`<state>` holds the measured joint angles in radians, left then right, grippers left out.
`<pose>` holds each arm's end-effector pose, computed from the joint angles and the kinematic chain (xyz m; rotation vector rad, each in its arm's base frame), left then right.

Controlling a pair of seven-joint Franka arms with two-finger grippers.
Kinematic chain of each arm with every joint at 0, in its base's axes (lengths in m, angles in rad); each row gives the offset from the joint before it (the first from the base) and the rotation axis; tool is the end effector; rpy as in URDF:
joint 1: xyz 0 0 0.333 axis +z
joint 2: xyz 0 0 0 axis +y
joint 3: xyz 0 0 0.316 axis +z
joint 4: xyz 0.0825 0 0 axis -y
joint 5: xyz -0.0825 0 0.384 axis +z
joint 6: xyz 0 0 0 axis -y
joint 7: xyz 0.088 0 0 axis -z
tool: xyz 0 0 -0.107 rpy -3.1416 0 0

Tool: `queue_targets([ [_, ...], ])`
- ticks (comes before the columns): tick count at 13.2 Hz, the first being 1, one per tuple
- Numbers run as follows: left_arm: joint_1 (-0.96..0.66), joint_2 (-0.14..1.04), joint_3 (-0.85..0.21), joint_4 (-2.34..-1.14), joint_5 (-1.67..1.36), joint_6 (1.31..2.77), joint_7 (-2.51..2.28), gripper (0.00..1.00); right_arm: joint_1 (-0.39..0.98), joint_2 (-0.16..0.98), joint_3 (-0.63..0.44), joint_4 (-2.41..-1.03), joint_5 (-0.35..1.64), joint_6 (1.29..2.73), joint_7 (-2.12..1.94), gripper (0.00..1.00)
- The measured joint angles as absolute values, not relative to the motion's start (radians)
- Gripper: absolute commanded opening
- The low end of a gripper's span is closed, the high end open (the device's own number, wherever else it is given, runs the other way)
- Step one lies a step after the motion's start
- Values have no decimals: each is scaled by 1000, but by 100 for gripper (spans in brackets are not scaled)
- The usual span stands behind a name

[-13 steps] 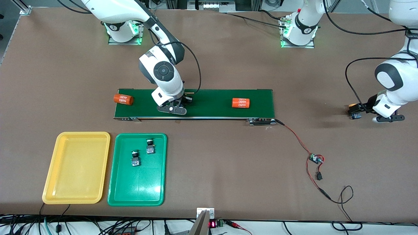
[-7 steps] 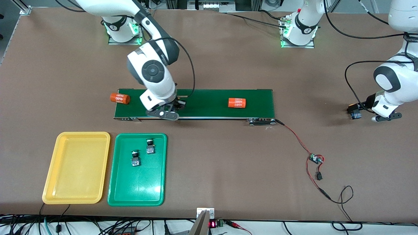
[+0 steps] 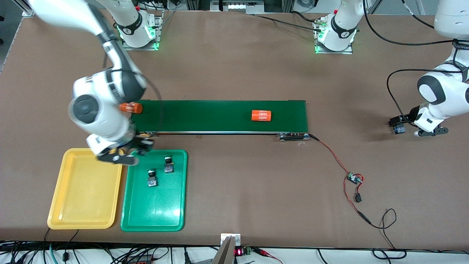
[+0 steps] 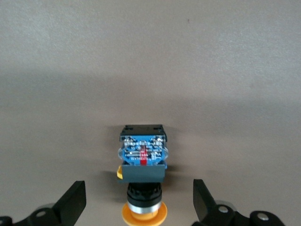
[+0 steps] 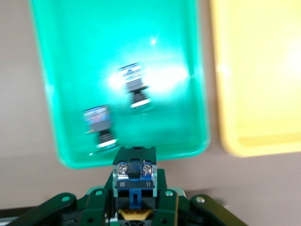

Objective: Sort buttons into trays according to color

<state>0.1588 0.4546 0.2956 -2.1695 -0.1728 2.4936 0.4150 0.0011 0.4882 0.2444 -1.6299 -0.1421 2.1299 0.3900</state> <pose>0.4929 0.2462 0.1810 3.1135 0.2519 -0.1677 0.6669 0.1397 0.3461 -3.1362 0.1565 -0.0460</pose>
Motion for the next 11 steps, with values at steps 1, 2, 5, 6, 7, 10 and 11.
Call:
queue_targets([
  [1, 159, 460, 296, -2169, -172, 2504, 415, 91, -48, 497, 243, -1627, -142, 2130, 328, 0],
  [2, 159, 465, 295, -2169, -172, 2511, 415, 79, -93, 508, 241, -1625, -142, 2129, 267, 0],
  [5, 159, 469, 295, -2169, -171, 2514, 415, 47, -203, 553, 226, -1622, -148, 2130, 108, 0],
  [6, 158, 469, 295, -2169, -170, 2514, 415, 35, -219, 574, 207, -1613, -163, 2131, 80, 0],
  [7, 158, 469, 295, -2168, -169, 2514, 416, 22, -223, 599, 182, -1594, -174, 2132, 57, 0],
  [10, 156, 467, 294, -2164, -109, 2514, 426, 4, -223, 685, 120, -1510, -184, 2136, -2, 0],
  [11, 155, 463, 293, -2160, -82, 2514, 433, 3, -223, 715, 100, -1478, -184, 2141, -25, 0],
])
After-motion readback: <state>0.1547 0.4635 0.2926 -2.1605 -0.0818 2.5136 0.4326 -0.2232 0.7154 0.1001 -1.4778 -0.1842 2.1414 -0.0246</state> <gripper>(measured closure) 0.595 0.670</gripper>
